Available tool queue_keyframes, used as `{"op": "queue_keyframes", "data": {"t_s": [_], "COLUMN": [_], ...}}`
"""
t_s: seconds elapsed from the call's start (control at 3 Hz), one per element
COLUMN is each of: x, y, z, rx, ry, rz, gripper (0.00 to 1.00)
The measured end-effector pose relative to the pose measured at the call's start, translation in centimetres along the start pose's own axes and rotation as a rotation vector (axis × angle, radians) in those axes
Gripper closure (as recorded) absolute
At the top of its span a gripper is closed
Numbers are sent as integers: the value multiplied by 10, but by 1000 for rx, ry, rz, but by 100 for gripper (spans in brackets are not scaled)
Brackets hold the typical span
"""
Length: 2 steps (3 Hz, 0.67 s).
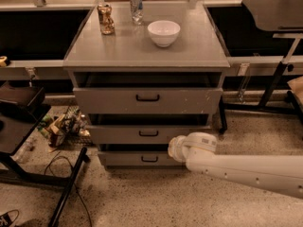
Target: Close middle drawer
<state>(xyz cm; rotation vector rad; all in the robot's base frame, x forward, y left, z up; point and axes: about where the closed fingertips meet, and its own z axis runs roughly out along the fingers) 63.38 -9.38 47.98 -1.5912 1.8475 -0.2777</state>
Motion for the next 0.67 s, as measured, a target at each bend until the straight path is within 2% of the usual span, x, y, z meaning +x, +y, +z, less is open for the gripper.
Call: {"op": "queue_keyframes", "data": {"t_s": [0.33,0.67], "x": [0,-11], "y": [17,24], "z": [-84,-166], "rx": [8,69], "ry": [130,216], "rz": [-15,-39], "gripper": [100,100]}}
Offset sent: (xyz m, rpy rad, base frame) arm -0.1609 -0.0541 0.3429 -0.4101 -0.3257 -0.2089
